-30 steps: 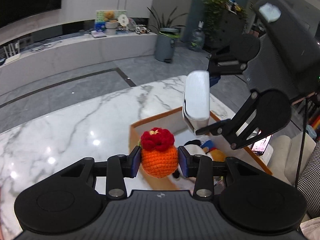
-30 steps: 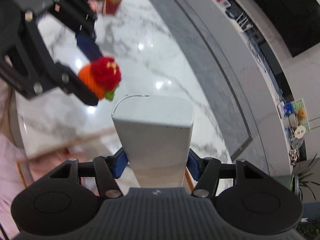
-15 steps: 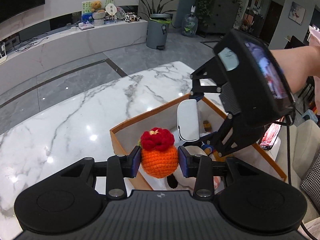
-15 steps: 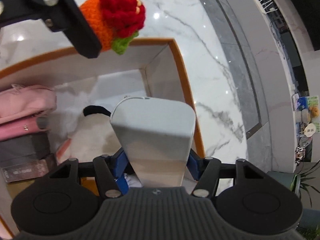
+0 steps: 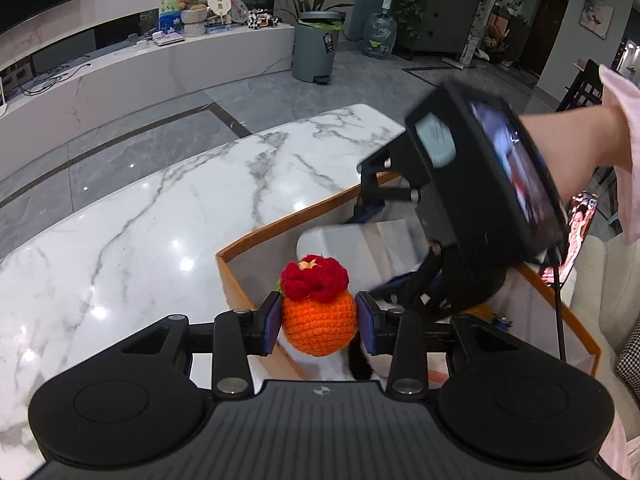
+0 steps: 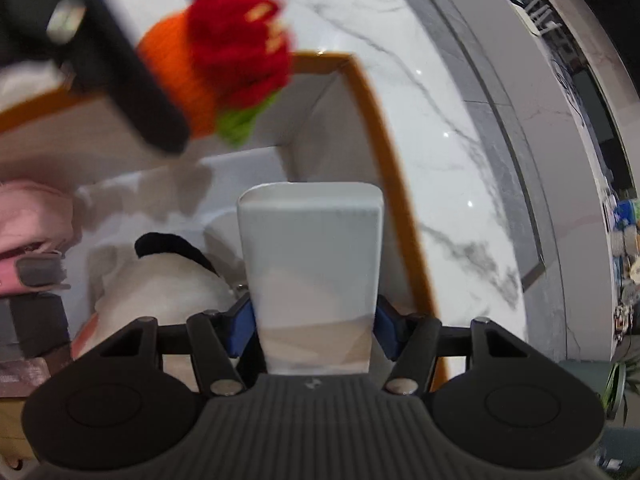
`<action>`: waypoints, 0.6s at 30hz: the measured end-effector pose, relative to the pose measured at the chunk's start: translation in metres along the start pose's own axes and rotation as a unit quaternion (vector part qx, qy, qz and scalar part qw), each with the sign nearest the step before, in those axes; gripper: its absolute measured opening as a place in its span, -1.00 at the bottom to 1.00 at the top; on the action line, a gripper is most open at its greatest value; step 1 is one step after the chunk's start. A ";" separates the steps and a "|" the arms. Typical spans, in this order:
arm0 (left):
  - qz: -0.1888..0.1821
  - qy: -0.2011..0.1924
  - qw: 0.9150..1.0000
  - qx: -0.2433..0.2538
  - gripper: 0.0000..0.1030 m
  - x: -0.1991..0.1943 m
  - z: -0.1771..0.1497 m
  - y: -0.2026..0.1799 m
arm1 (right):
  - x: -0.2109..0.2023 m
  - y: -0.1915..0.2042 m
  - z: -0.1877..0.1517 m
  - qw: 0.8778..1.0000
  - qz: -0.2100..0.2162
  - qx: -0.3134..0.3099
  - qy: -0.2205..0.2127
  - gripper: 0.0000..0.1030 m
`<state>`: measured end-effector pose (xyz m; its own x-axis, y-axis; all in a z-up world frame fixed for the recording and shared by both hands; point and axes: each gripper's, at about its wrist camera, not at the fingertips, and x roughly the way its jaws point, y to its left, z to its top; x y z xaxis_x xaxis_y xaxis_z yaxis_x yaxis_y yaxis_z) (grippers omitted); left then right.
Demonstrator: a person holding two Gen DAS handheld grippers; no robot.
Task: Organize objects
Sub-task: 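Carry both items over the orange box and lower the white box inside with the right tool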
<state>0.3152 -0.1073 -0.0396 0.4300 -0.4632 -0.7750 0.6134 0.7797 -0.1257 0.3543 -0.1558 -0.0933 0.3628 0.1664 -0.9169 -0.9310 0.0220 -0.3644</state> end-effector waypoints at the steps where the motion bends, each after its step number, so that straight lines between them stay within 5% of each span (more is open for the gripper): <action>1: 0.001 0.002 1.000 0.000 -0.12 0.001 0.000 0.001 | 0.005 0.004 0.000 1.000 0.000 -0.010 -0.001 0.21; 18: 0.014 0.025 0.998 0.054 -0.11 0.019 0.006 -0.024 | -0.015 0.000 -0.016 0.998 0.008 0.048 -0.042 0.30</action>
<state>0.3125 -0.1371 -0.0474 0.4157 -0.4173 -0.8081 0.6702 0.7412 -0.0380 0.3493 -0.1740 -0.0817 0.3478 0.2492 -0.9039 -0.9374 0.1123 -0.3297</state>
